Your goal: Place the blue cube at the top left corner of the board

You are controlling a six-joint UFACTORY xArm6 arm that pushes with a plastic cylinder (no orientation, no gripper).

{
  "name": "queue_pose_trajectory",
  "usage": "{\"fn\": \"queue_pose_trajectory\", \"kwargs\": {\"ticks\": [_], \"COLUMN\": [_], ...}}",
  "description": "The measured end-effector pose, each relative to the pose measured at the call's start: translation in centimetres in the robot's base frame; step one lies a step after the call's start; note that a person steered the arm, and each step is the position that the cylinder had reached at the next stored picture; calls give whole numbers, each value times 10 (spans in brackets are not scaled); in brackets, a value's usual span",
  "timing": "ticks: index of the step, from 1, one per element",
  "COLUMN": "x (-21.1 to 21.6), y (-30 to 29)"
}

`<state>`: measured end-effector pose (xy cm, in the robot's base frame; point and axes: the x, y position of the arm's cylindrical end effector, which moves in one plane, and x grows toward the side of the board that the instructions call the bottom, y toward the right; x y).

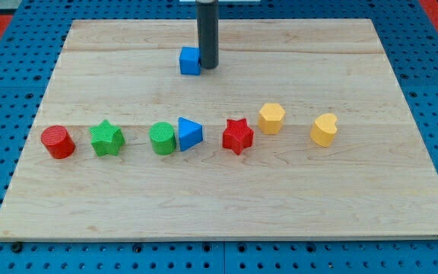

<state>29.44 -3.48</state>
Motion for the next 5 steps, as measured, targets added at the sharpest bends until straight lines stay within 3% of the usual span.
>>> {"fn": "queue_pose_trajectory", "kwargs": {"ticks": [1, 2, 3, 4, 5], "x": [-37, -35, -2, 16, -10], "y": [-87, -126, -75, -115, -184]}}
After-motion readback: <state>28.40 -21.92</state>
